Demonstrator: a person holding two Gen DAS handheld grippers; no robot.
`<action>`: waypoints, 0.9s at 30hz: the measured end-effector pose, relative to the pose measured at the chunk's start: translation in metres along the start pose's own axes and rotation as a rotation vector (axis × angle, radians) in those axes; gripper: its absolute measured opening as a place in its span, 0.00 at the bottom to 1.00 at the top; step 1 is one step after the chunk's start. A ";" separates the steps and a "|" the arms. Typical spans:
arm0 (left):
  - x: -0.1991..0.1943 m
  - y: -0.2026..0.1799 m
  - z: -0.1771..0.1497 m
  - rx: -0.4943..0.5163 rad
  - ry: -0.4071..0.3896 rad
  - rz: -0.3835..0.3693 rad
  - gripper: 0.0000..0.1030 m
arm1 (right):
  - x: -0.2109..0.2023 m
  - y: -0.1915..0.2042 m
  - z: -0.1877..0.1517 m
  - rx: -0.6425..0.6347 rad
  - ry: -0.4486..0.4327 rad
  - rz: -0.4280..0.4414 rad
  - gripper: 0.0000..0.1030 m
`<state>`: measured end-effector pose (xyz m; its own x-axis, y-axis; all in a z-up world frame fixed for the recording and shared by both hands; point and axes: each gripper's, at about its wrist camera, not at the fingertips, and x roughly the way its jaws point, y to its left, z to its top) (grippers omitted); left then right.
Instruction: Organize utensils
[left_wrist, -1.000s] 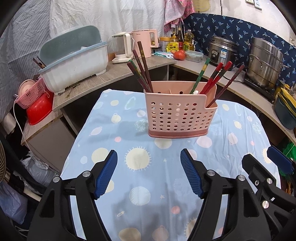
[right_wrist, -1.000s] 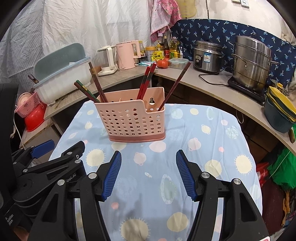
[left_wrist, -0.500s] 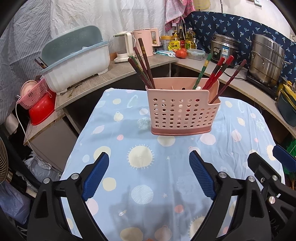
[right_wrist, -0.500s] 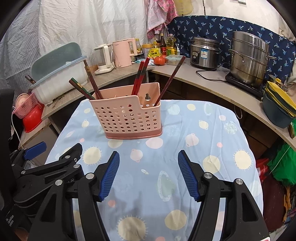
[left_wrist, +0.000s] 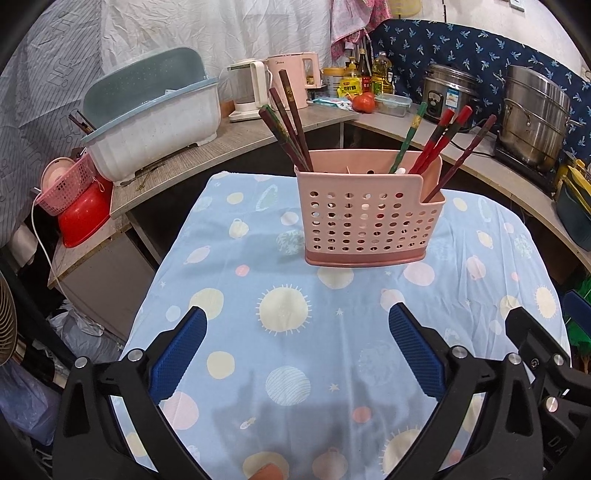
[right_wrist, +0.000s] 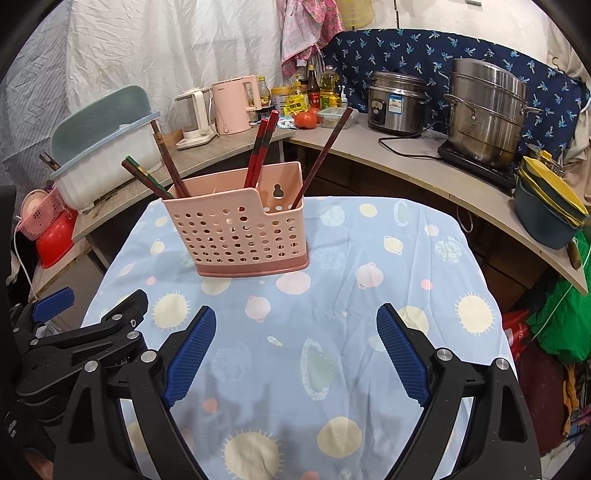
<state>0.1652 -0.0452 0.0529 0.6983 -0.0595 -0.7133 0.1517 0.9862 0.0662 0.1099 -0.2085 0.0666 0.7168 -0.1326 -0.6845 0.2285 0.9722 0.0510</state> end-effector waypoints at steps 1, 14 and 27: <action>0.000 0.000 0.000 0.000 0.000 0.000 0.93 | 0.000 -0.001 0.000 0.000 -0.002 0.000 0.85; 0.003 0.003 -0.002 -0.006 0.014 -0.008 0.93 | 0.001 -0.002 -0.004 -0.015 -0.007 -0.029 0.94; 0.004 0.005 -0.003 -0.011 0.028 -0.014 0.93 | 0.003 -0.001 -0.005 -0.033 0.006 -0.065 0.94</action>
<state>0.1664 -0.0398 0.0485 0.6760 -0.0694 -0.7336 0.1540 0.9869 0.0485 0.1083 -0.2090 0.0612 0.6968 -0.1948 -0.6903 0.2526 0.9674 -0.0180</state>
